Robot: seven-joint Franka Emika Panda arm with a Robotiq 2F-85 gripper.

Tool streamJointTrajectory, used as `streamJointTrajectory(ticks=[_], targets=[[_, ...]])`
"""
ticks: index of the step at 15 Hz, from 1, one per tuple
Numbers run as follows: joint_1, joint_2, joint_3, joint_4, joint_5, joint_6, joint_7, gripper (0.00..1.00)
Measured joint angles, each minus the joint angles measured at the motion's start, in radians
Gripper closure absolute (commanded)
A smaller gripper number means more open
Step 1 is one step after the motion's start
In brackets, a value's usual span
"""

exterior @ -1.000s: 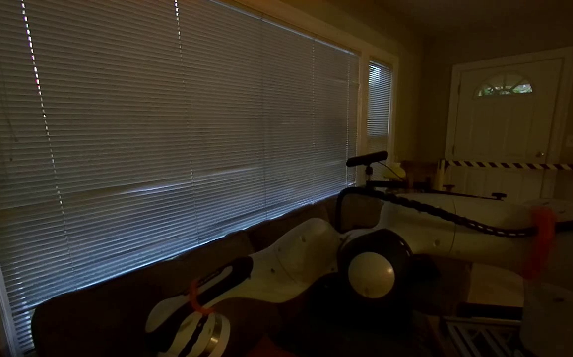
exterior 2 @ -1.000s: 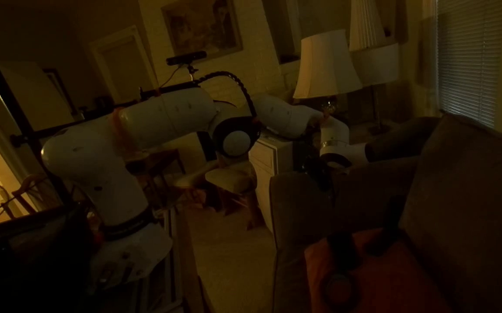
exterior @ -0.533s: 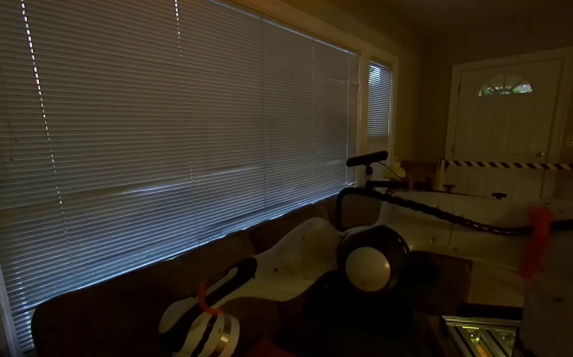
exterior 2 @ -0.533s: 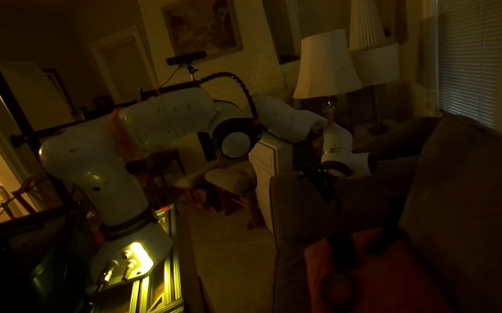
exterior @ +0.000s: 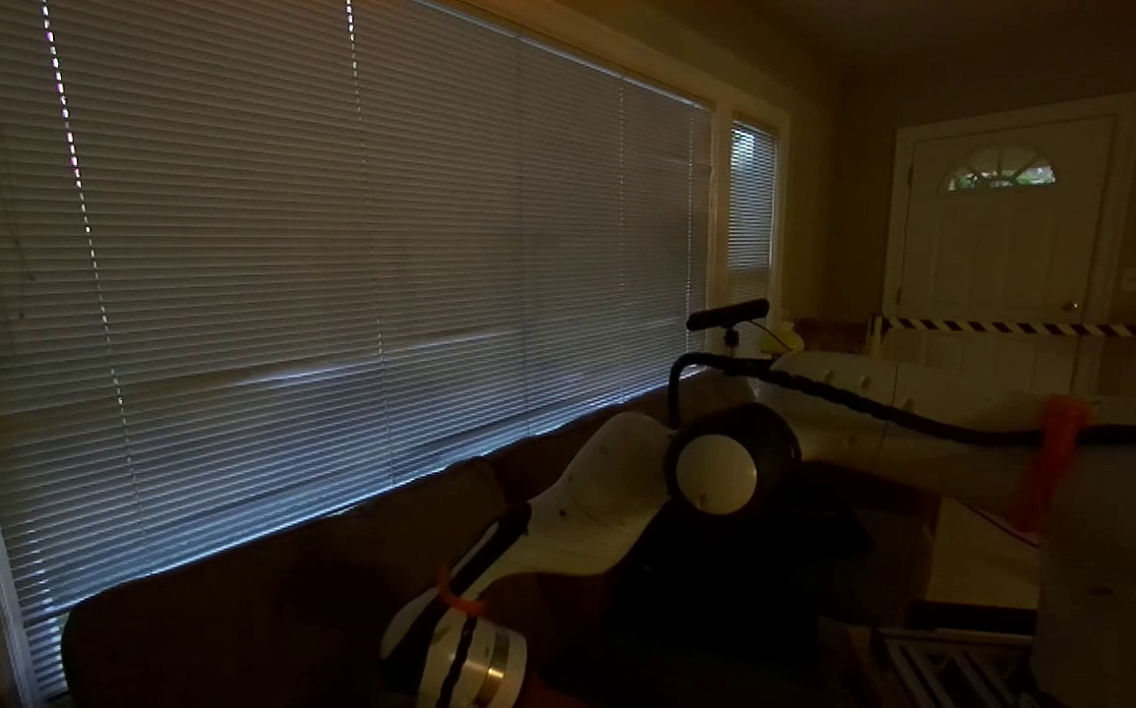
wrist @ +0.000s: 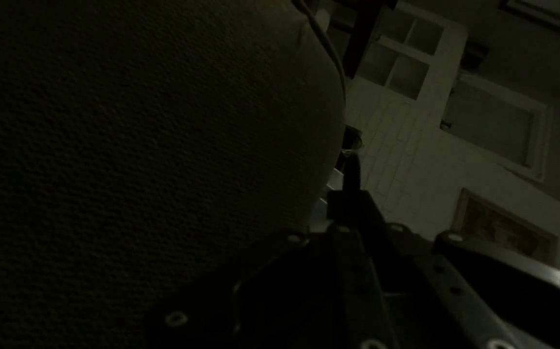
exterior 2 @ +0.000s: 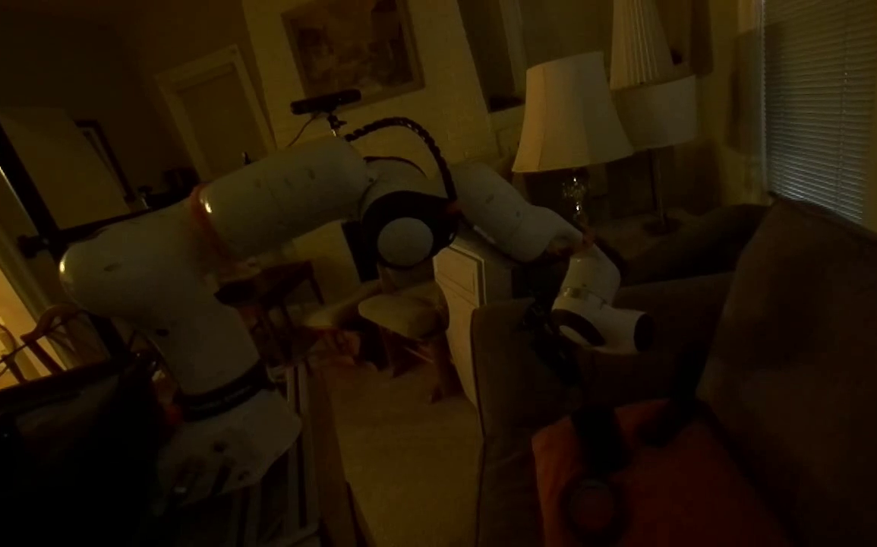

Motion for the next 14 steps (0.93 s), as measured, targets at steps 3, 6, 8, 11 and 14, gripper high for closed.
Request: streamJointTrajectory(ticks=[3,6,8,11,14], targets=[[-0.037,-0.064,0.018,-0.141,0.016,0.026,-0.133,0.99],[-0.057,-0.134,0.024,-0.273,0.067,0.030,-0.251,0.99],[-0.060,-0.183,0.017,-0.355,0.131,0.027,-0.309,0.99],[-0.061,-0.246,-0.010,-0.451,0.247,-0.023,-0.329,0.99],[-0.062,-0.291,-0.063,-0.508,0.336,-0.149,-0.312,0.99]])
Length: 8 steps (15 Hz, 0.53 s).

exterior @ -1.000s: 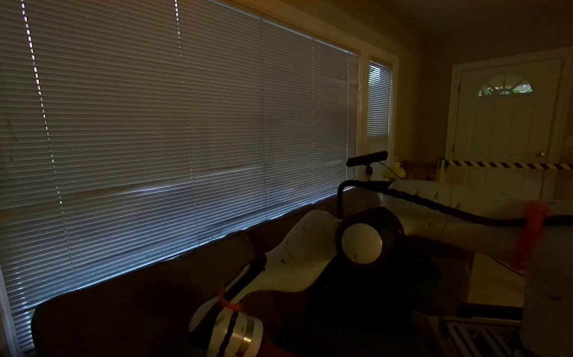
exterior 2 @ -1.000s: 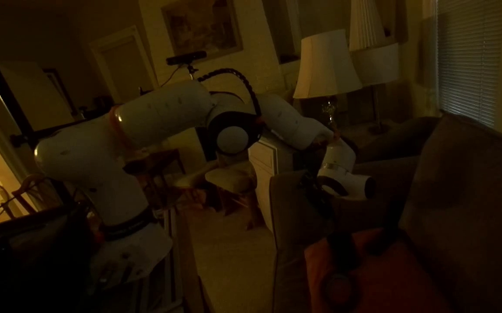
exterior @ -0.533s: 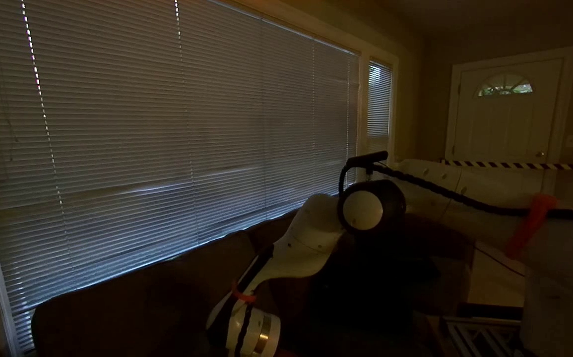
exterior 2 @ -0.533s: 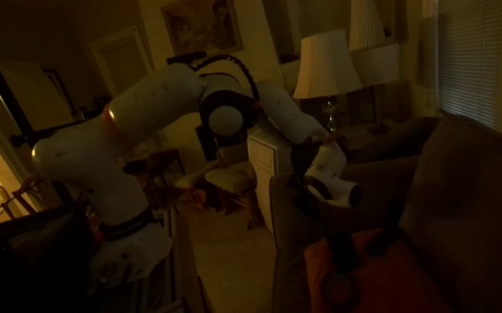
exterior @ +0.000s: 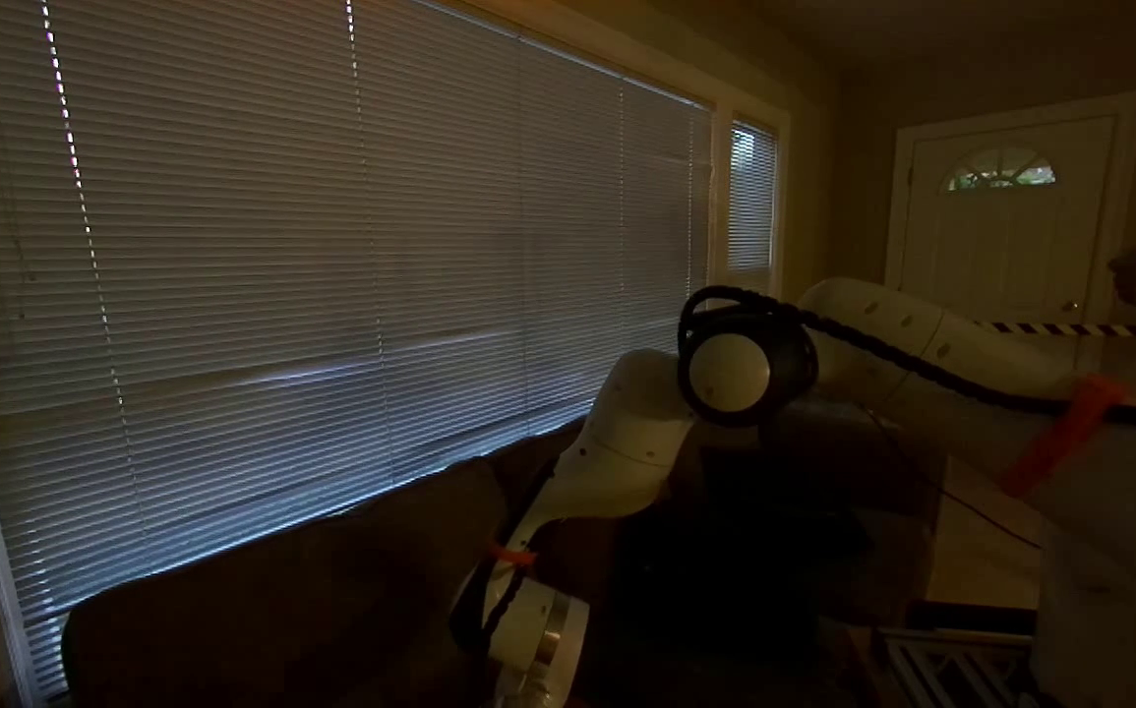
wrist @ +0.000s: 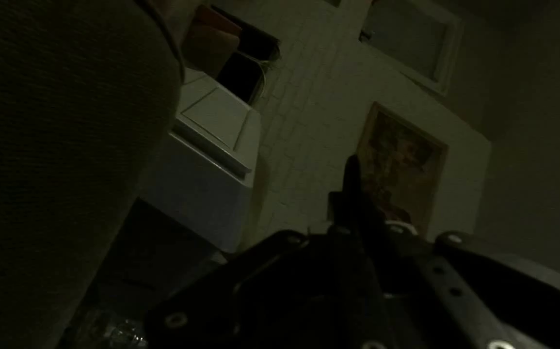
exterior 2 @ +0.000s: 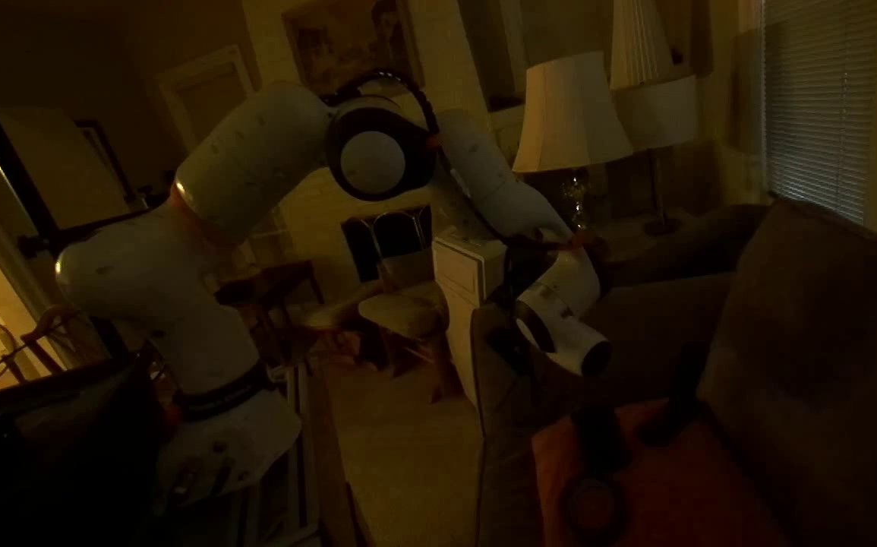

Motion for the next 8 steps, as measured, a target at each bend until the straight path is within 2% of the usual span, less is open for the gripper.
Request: streamJointTrajectory(ticks=[5,6,8], targets=[[0.002,-0.049,-0.111,-0.034,0.073,-0.229,0.135,0.99],[0.002,-0.057,-0.135,-0.039,0.087,-0.259,0.164,0.94],[0.002,-0.067,-0.178,-0.048,0.108,-0.290,0.218,0.94]])
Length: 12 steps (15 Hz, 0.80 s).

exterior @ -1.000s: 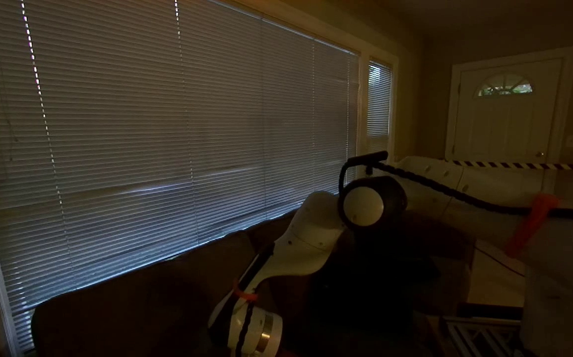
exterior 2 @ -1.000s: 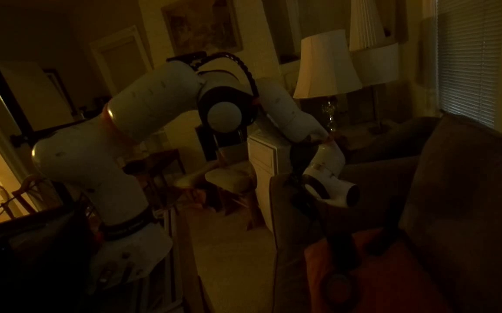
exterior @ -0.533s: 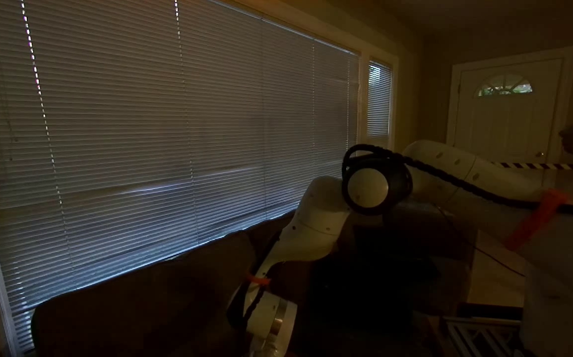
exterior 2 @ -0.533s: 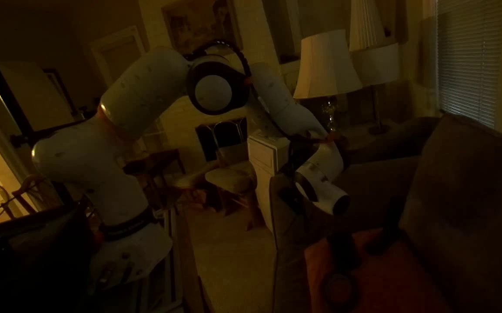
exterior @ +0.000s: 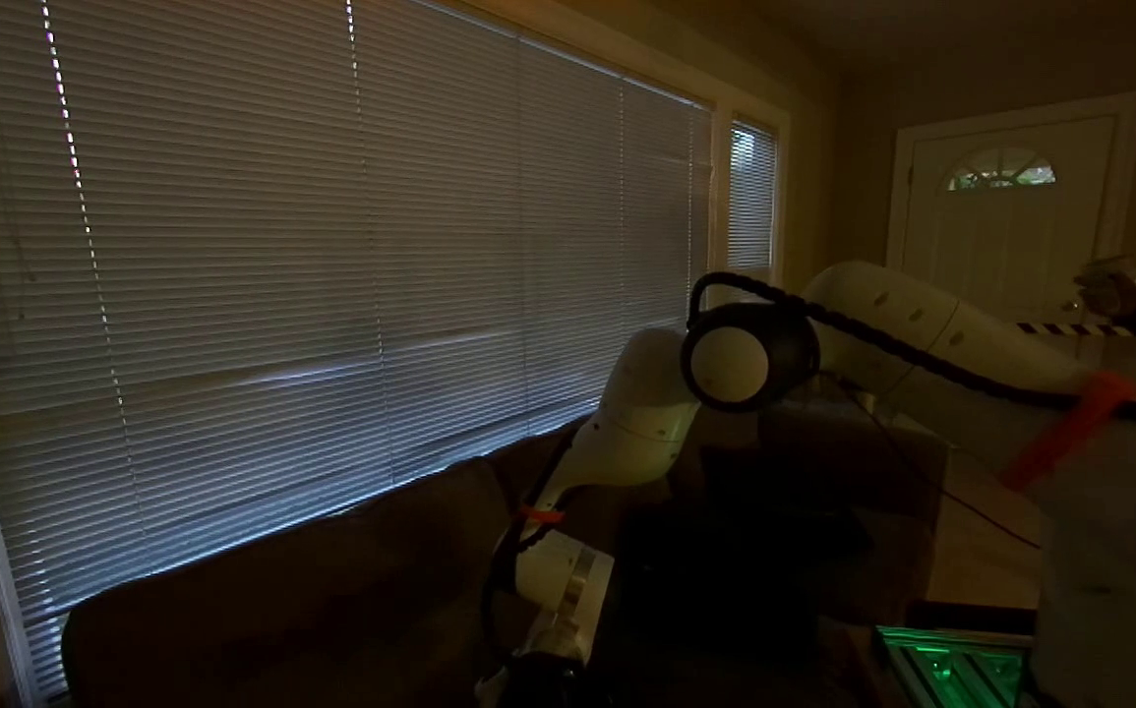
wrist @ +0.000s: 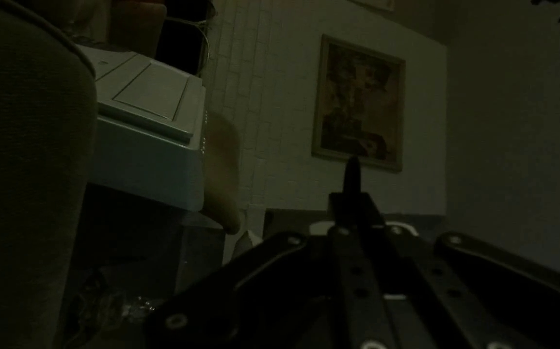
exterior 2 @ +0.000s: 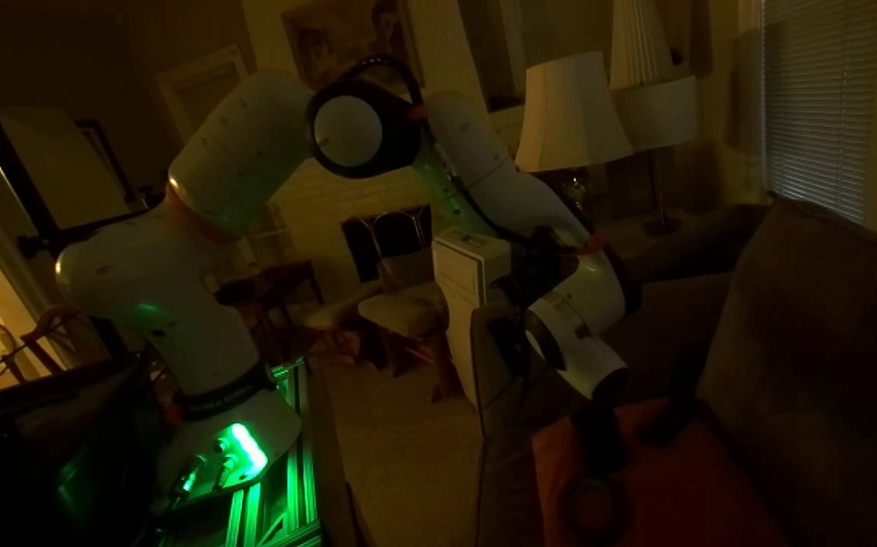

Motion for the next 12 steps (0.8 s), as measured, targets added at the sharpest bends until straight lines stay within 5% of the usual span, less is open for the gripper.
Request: streamJointTrajectory(ticks=[12], targets=[[0.050,0.005,-0.080,-0.013,0.048,-0.006,0.017,0.99]])
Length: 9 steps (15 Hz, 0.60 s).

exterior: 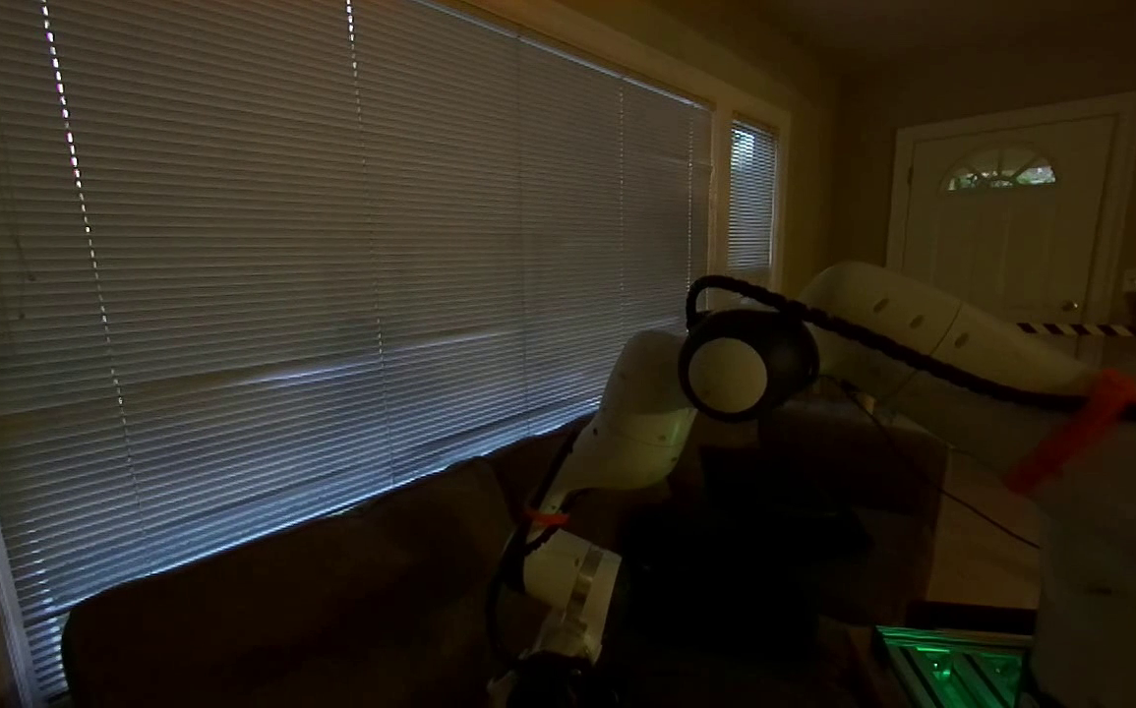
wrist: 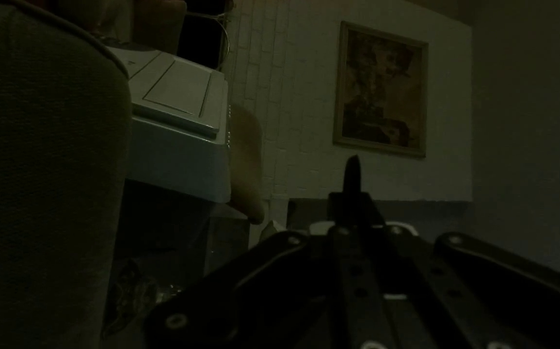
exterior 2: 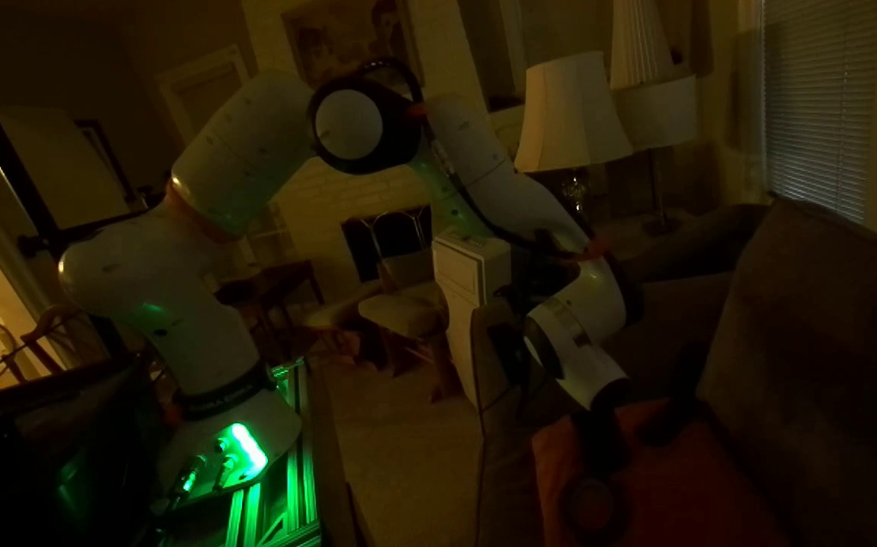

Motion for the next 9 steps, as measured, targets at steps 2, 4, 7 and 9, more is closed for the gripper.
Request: streamJointTrajectory(ticks=[2,4,7,9], targets=[[0.000,0.011,-0.013,-0.003,0.015,0.000,0.000,0.99],[-0.003,0.025,-0.028,-0.008,0.032,0.000,0.000,0.99],[-0.013,0.042,-0.055,-0.028,0.066,0.000,-0.002,0.99],[-0.018,0.045,-0.078,-0.052,0.097,0.001,-0.004,0.99]])
